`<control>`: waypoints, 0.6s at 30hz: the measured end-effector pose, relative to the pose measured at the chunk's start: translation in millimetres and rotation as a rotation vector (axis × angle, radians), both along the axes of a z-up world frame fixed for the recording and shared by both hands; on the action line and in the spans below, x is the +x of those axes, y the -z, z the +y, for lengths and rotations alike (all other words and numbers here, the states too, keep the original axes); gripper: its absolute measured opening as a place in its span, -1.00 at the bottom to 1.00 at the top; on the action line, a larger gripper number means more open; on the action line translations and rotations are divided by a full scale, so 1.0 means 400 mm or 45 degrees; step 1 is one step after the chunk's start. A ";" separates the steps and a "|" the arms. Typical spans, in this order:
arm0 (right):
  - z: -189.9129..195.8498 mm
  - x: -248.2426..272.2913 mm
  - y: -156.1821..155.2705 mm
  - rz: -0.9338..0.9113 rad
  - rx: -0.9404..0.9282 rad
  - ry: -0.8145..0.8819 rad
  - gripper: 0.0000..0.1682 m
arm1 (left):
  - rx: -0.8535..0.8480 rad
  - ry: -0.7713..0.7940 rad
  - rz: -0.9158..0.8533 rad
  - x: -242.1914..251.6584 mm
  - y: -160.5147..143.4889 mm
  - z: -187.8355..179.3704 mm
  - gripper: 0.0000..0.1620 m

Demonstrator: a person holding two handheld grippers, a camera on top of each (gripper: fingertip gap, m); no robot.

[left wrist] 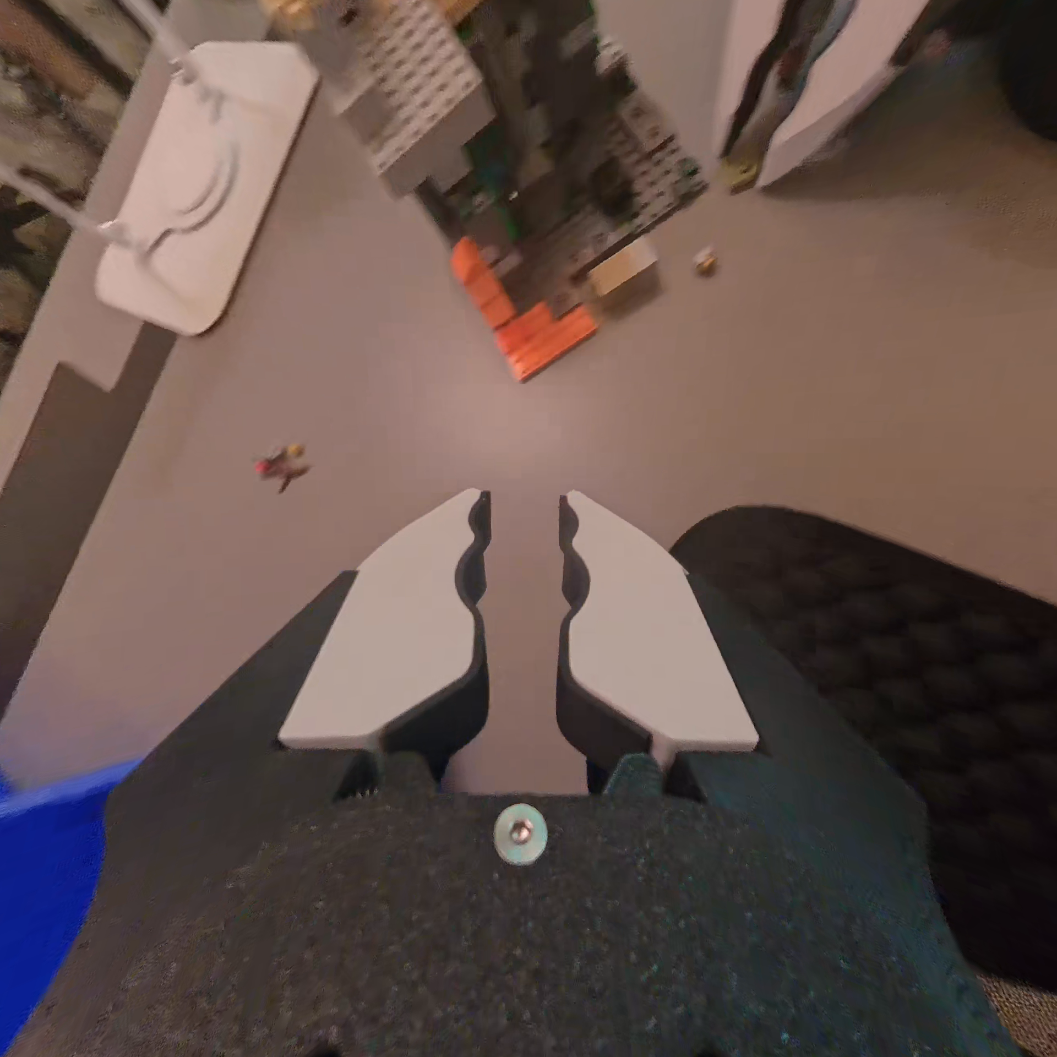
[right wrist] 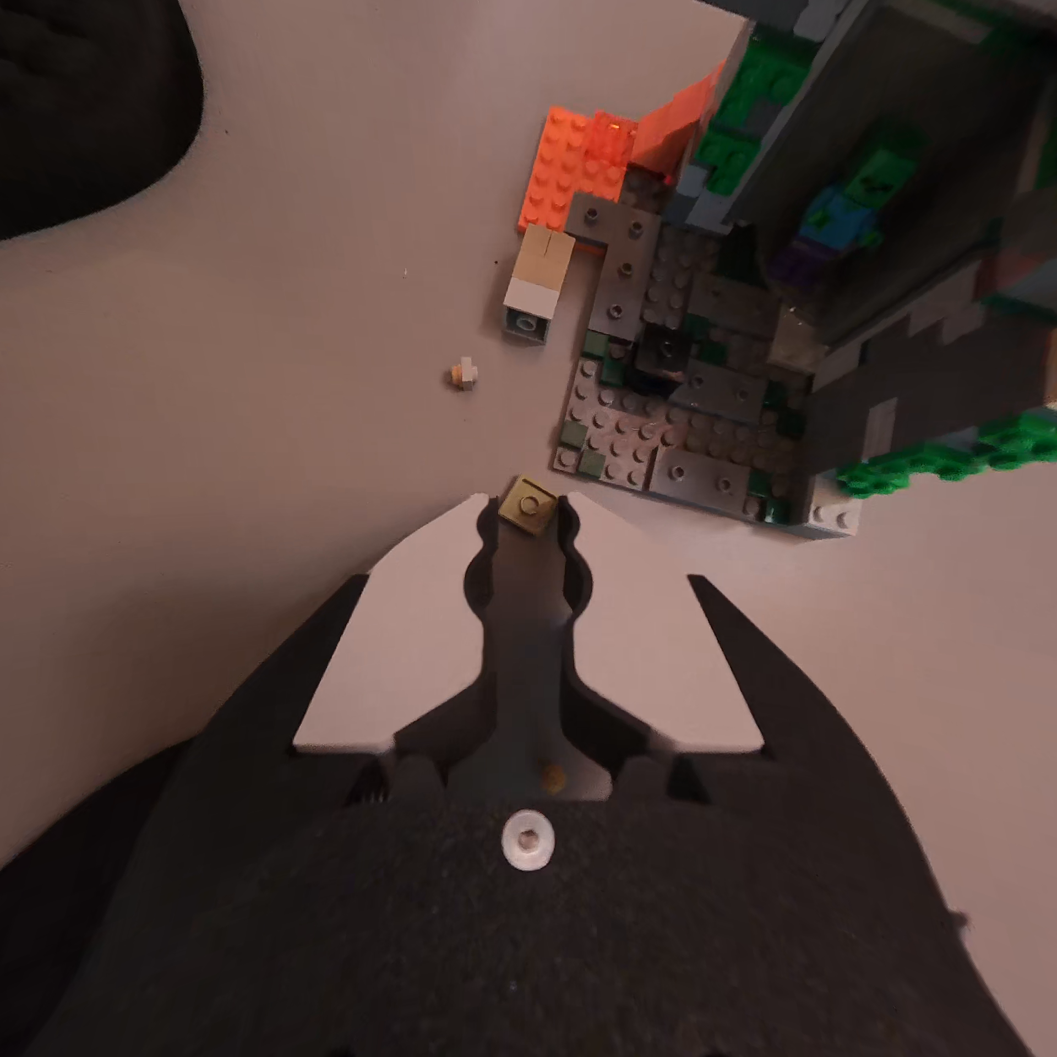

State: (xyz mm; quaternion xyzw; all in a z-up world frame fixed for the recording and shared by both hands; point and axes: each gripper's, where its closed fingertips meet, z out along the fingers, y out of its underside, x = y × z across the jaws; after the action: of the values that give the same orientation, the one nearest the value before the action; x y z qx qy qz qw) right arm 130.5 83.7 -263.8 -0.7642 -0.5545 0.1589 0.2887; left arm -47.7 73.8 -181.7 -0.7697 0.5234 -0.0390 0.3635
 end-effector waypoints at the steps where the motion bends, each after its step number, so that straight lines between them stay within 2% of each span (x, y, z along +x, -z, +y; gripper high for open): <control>1: -0.004 -0.001 0.000 -0.020 -0.004 -0.017 -0.77 | -0.022 0.037 -0.026 0.033 0.013 -0.007 -0.73; 4: -0.014 -0.009 -0.008 -0.008 0.003 -0.061 -0.79 | -0.043 0.177 -0.100 0.132 0.040 -0.038 -0.73; 7: -0.058 -0.054 -0.056 0.236 -0.103 -0.126 -0.79 | 0.063 0.349 -0.169 0.225 0.041 -0.077 -0.70; 13: -0.169 -0.119 -0.193 0.761 -0.545 -0.313 -0.79 | 0.420 0.647 -0.219 0.329 0.001 -0.148 -0.66; 17: -0.215 -0.136 -0.226 0.860 -0.683 -0.421 -0.80 | 0.577 0.740 -0.184 0.346 -0.020 -0.176 -0.82; 18: -0.216 -0.138 -0.230 0.877 -0.690 -0.426 -0.79 | 0.589 0.765 -0.158 0.343 -0.017 -0.183 -0.94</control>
State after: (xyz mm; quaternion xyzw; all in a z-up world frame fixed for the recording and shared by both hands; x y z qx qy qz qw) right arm 75.5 -2.7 -171.8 -0.6149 -0.4806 0.5866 0.2163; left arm 89.5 0.4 -175.1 -0.4758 0.6977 -0.0712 0.5308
